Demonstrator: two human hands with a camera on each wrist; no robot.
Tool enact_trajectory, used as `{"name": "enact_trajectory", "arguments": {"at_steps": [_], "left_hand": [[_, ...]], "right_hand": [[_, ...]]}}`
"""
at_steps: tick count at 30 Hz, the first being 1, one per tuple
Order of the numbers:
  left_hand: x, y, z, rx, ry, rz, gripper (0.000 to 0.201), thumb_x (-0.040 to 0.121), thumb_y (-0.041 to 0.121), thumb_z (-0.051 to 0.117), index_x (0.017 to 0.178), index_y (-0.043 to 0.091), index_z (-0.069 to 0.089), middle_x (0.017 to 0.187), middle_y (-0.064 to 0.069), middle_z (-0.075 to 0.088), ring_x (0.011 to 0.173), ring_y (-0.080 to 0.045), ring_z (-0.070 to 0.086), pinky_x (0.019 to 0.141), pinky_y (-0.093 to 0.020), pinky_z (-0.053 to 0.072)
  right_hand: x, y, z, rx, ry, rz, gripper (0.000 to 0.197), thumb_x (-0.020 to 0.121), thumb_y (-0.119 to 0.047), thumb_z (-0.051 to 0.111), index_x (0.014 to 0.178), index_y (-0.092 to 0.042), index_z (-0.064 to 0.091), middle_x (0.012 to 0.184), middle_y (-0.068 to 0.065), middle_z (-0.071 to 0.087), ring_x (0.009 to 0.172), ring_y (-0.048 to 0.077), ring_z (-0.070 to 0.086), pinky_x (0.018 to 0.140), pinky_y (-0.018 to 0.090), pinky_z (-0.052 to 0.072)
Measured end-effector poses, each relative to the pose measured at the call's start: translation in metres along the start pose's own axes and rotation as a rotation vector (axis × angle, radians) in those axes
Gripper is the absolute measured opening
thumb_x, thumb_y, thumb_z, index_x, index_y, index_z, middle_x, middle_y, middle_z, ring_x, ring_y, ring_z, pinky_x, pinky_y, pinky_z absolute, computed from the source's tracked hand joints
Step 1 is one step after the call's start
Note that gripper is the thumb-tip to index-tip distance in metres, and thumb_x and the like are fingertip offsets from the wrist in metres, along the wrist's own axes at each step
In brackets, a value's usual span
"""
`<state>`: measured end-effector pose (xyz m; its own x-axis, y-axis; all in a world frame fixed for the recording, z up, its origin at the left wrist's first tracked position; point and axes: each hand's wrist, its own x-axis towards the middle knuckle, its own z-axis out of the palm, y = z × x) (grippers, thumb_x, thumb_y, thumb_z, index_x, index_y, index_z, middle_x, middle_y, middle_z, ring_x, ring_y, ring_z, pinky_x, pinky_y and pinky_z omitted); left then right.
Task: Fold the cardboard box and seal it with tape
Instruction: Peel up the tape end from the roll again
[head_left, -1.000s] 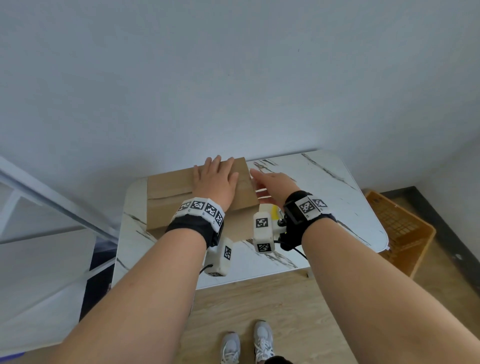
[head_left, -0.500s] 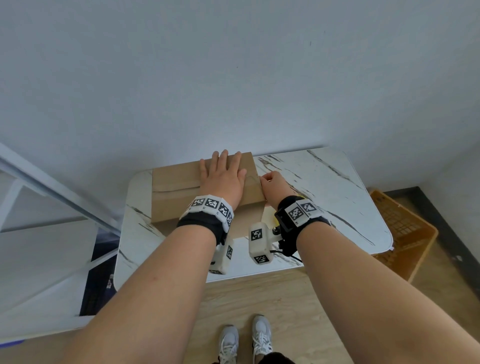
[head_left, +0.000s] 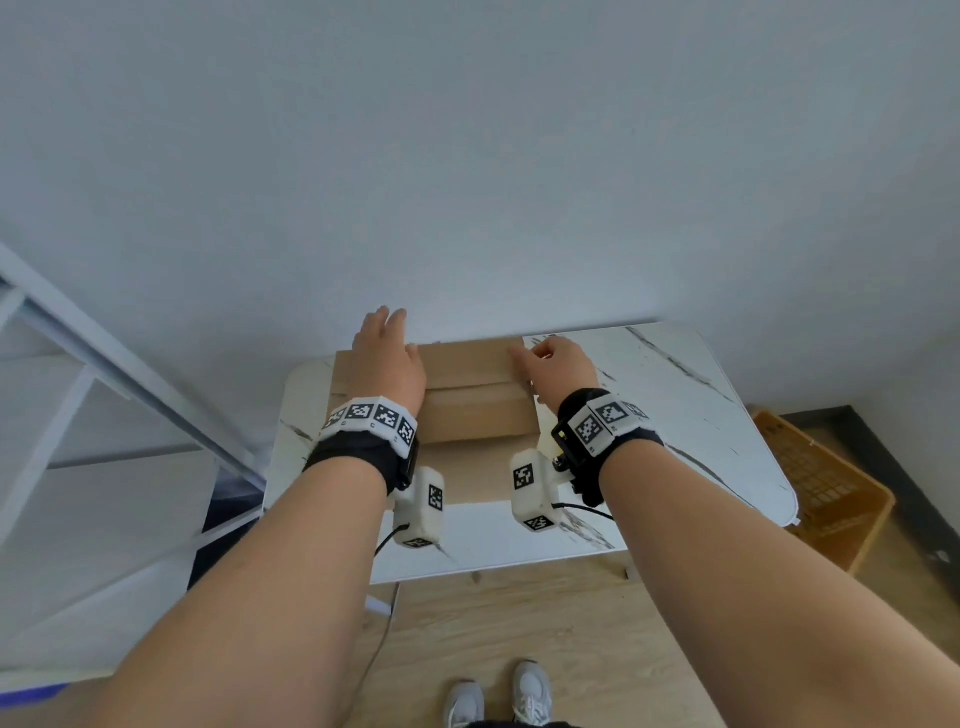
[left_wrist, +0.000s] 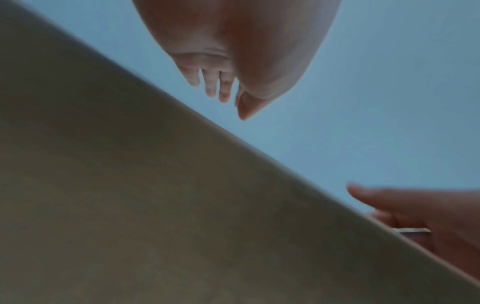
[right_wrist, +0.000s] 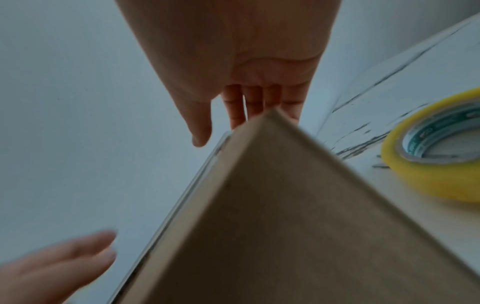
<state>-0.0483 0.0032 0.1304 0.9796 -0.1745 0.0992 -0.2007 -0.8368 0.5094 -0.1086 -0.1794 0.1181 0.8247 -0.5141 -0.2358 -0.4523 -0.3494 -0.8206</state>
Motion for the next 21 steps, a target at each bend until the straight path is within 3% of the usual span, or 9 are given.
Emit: {"name": "enact_trajectory", "arguments": {"at_steps": [3, 5, 7, 9, 11, 13, 17, 21], "left_hand": [[-0.007, -0.026, -0.02, 0.059, 0.033, -0.222, 0.053, 0.099, 0.025, 0.04, 0.146, 0.006, 0.026, 0.151, -0.014, 0.03, 0.137, -0.032, 0.031, 0.113, -0.042, 0.027], [-0.013, -0.035, -0.024, -0.01, -0.06, -0.411, 0.063, 0.098, 0.039, 0.042, 0.147, 0.006, 0.021, 0.144, -0.018, 0.041, 0.13, -0.037, 0.042, 0.104, -0.043, 0.036], [-0.017, -0.043, -0.022, -0.092, -0.161, -0.505, 0.071, 0.094, 0.054, 0.041, 0.144, 0.005, 0.03, 0.136, -0.018, 0.05, 0.121, -0.037, 0.051, 0.097, -0.041, 0.04], [-0.018, -0.052, -0.019, -0.22, -0.188, -0.489, 0.072, 0.087, 0.064, 0.046, 0.132, 0.007, 0.047, 0.127, -0.012, 0.058, 0.114, -0.033, 0.056, 0.094, -0.037, 0.042], [-0.018, -0.052, -0.016, -0.353, -0.196, -0.472, 0.066, 0.083, 0.061, 0.056, 0.127, 0.012, 0.051, 0.124, -0.007, 0.06, 0.112, -0.028, 0.058, 0.092, -0.033, 0.042], [-0.015, -0.046, -0.015, -0.402, -0.214, -0.47, 0.066, 0.082, 0.056, 0.061, 0.13, 0.013, 0.047, 0.127, -0.006, 0.059, 0.114, -0.027, 0.057, 0.094, -0.033, 0.042], [-0.013, -0.037, -0.013, -0.274, -0.236, -0.458, 0.073, 0.088, 0.053, 0.054, 0.138, 0.006, 0.031, 0.133, -0.014, 0.052, 0.119, -0.034, 0.052, 0.096, -0.04, 0.041], [-0.01, -0.037, -0.013, -0.219, -0.254, -0.46, 0.069, 0.094, 0.052, 0.043, 0.14, 0.002, 0.03, 0.136, -0.019, 0.049, 0.122, -0.036, 0.05, 0.096, -0.04, 0.04]], "right_hand": [[-0.002, -0.002, 0.004, -0.105, -0.002, 0.022, 0.025, 0.088, -0.039, 0.058, 0.079, -0.017, 0.05, 0.074, -0.002, 0.056, 0.07, 0.018, 0.052, 0.06, 0.029, 0.041], [-0.004, -0.002, 0.007, -0.124, 0.036, 0.032, 0.027, 0.091, -0.041, 0.055, 0.086, -0.015, 0.052, 0.075, -0.002, 0.054, 0.075, 0.019, 0.052, 0.062, 0.028, 0.037], [-0.007, -0.003, 0.01, -0.135, 0.07, 0.051, 0.03, 0.094, -0.042, 0.05, 0.087, -0.012, 0.052, 0.073, -0.002, 0.052, 0.077, 0.023, 0.052, 0.055, 0.028, 0.032], [-0.006, -0.003, 0.016, -0.143, 0.052, 0.065, 0.038, 0.094, -0.045, 0.047, 0.094, -0.009, 0.056, 0.083, 0.003, 0.058, 0.084, 0.026, 0.056, 0.056, 0.029, 0.034], [-0.004, -0.002, 0.022, -0.123, 0.018, 0.056, 0.059, 0.085, -0.06, 0.052, 0.112, -0.008, 0.058, 0.107, 0.007, 0.061, 0.097, 0.026, 0.058, 0.076, 0.033, 0.047], [-0.006, -0.002, 0.023, -0.1, 0.008, 0.052, 0.077, 0.069, -0.069, 0.06, 0.121, -0.012, 0.053, 0.118, 0.006, 0.06, 0.107, 0.026, 0.058, 0.091, 0.039, 0.049], [-0.003, 0.001, 0.023, -0.076, -0.001, 0.06, 0.066, 0.076, -0.055, 0.068, 0.125, -0.017, 0.047, 0.117, 0.002, 0.061, 0.107, 0.026, 0.059, 0.084, 0.031, 0.044], [0.0, 0.001, 0.022, -0.056, -0.006, 0.044, 0.061, 0.081, -0.055, 0.064, 0.126, -0.019, 0.047, 0.112, -0.002, 0.06, 0.101, 0.023, 0.058, 0.083, 0.032, 0.043]]}}
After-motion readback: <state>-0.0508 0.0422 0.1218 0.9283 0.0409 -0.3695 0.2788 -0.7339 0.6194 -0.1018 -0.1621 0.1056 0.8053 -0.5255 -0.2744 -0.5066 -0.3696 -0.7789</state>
